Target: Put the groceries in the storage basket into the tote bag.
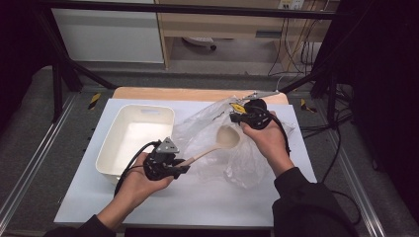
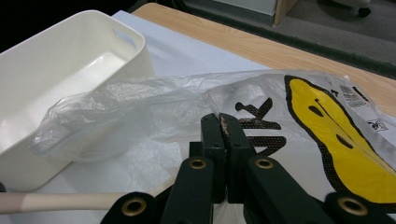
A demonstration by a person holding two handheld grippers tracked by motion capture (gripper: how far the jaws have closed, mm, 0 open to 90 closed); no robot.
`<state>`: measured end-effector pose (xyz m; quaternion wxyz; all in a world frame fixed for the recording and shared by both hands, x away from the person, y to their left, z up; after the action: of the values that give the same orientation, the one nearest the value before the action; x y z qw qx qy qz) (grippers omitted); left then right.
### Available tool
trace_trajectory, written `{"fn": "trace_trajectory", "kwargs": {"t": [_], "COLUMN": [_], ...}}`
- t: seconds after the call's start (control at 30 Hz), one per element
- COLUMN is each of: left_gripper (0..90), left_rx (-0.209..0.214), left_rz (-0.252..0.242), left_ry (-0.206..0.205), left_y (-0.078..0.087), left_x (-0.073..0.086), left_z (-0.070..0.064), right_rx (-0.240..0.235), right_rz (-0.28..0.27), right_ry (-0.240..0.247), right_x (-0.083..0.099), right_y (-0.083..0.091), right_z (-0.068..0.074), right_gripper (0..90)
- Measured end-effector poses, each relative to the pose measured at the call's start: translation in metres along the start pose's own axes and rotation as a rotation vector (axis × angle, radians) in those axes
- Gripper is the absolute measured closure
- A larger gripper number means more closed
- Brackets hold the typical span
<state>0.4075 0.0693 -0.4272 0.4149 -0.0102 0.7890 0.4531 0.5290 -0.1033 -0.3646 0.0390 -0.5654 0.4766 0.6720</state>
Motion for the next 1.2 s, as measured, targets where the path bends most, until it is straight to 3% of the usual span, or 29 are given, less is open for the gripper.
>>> {"fn": "trace_trajectory", "kwargs": {"t": [0.37, 0.53, 0.9, 1.2], "left_gripper": [69.8, 69.8, 69.8, 69.8], "left_rx": [-0.016, -0.032, -0.026, -0.027], "left_rz": [0.004, -0.009, -0.055, -0.086], "left_ry": [0.011, 0.006, -0.007, -0.018], "left_y": [-0.04, -0.049, -0.062, -0.086], "left_x": [-0.009, -0.012, -0.027, -0.038], "left_z": [-0.004, -0.004, -0.017, -0.027], "right_rx": [0.0, 0.001, -0.012, -0.017], "right_rz": [-0.04, -0.04, -0.031, -0.041], "right_ry": [-0.008, -0.008, 0.008, 0.007], "right_x": [-0.005, -0.006, -0.007, -0.009], "right_y": [0.012, 0.013, 0.006, 0.007], "right_z": [-0.003, -0.004, 0.003, 0.006], "right_gripper": [90.0, 90.0, 90.0, 90.0]}}
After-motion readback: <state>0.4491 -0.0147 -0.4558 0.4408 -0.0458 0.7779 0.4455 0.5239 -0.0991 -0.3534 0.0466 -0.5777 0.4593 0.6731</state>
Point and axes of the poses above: each handheld gripper's, and its own axes: y roughly backward along the jaws, x roughly out of its underside, z roughly to its left, the point moved 10 cm from there along -y, roughly forward along the jaws, and after that the axes turned 15 degrees about y, right-handed, at the moved point
